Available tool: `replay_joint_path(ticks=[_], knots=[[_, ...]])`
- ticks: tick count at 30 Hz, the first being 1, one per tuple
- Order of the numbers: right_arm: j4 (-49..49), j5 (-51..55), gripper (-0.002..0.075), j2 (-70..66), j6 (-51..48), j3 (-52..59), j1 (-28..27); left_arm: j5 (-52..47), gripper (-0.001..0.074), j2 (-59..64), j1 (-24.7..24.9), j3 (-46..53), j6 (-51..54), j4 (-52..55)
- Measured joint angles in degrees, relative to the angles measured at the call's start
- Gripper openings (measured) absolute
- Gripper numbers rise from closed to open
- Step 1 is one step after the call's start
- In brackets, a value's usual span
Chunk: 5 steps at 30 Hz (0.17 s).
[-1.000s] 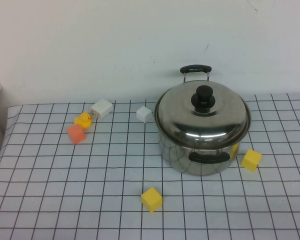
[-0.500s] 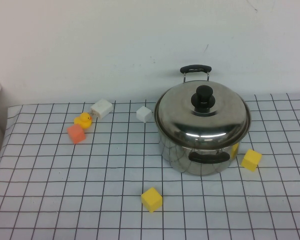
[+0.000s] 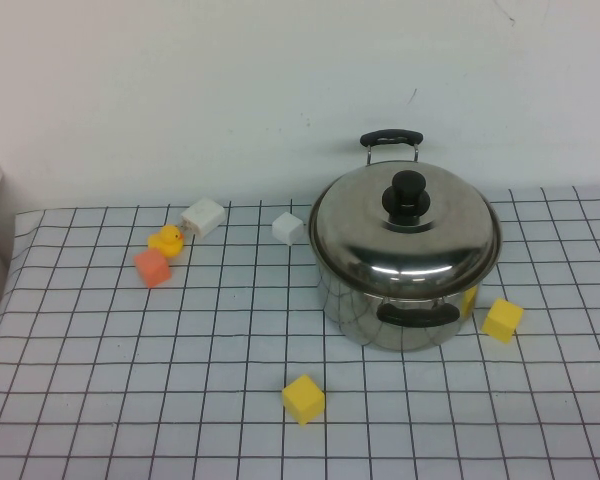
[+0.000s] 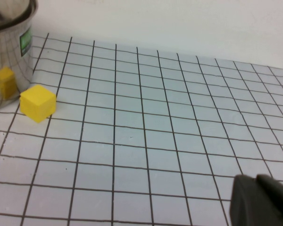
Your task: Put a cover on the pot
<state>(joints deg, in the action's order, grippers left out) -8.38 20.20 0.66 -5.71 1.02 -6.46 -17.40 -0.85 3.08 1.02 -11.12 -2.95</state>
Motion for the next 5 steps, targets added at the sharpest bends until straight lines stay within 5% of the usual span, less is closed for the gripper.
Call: replay_joint_path(ticks=[5], knots=[[0.0, 0.0, 0.0009, 0.0, 0.0, 0.0, 0.0, 0.0, -0.0001, 0.0, 0.0, 0.0, -0.15, 0.0]])
